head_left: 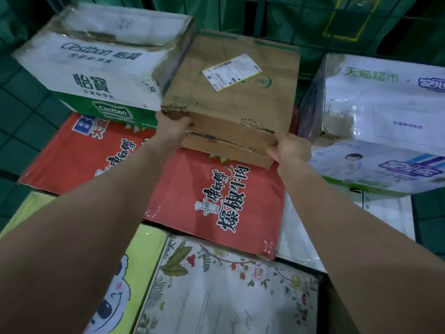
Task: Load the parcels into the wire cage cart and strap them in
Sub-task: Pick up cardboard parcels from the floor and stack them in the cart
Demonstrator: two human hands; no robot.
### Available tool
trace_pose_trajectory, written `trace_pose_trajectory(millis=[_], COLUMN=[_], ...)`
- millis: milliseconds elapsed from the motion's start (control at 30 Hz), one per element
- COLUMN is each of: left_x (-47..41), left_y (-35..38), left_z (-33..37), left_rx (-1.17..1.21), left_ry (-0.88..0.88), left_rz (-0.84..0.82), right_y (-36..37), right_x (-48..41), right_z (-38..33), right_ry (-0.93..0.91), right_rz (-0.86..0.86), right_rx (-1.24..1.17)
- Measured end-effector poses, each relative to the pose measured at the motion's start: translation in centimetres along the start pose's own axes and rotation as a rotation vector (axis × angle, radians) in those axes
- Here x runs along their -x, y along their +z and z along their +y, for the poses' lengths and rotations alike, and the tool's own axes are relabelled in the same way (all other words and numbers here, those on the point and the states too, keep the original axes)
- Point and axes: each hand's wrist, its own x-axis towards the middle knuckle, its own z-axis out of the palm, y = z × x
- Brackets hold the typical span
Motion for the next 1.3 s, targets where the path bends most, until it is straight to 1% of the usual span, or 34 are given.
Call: trace_pose_trajectory(millis=[133,200,333,400,467,600,667,733,833,900,1000,1133,1300], left_x=[1.0,1.1,1.3,1.6,2.0,3.2,4.5,6.0,9.4,12.1,16.8,22.9,31.2], left_y=[1.1,1.4,1.3,1.3,1.3,0.7,-0.2,-1.2,-4.0,-6.0,-8.8,-11.9,-15.4], left_z=[-0.3,-0.2,-0.7,-0.6,-0.2,0.3,0.8,1.5,3.4,4.8,7.5,10.6,11.7], left_rx=[0.012,0.031,-0.089,-0.095,-0.099,-0.133,-0.166,-0.173,-0.007,0.157,0.264,0.352,0.36], left_ry=[0.005,-0.009,0.014,0.007,-0.007,-0.017,-0.046,-0.096,-0.209,-0.272,-0.255,-0.24,-0.235], left_rz=[-0.048,-0.057,-0.112,-0.144,-0.157,-0.135,-0.121,-0.147,-0.22,-0.218,-0.197,-0.176,-0.124], right_y=[-0.9,-1.1,-1.4,-1.8,-2.2,-2.5,-3.0,-3.6,-4.8,-5.6,-6.9,-9.1,-11.7], right_x=[-0.4,-0.4,-0.1,-0.3,-0.4,0.1,1.3,3.0,7.6,10.3,14.0,18.9,25.4], right_z=[0.6,0.3,0.0,0.1,-0.1,-0.6,-1.0,-1.6,-3.9,-5.3,-6.8,-8.4,-9.8], right_ry=[-0.062,-0.047,-0.037,-0.021,-0.016,-0.029,-0.036,-0.026,0.011,-0.01,0.005,0.005,0.062], right_rz=[0.086,0.086,0.132,0.162,0.155,0.084,0.048,-0.024,-0.183,-0.205,-0.232,-0.355,-0.424], right_rx=[0.029,0.014,0.031,0.046,0.081,0.199,0.257,0.26,0.258,0.28,0.244,0.227,0.184])
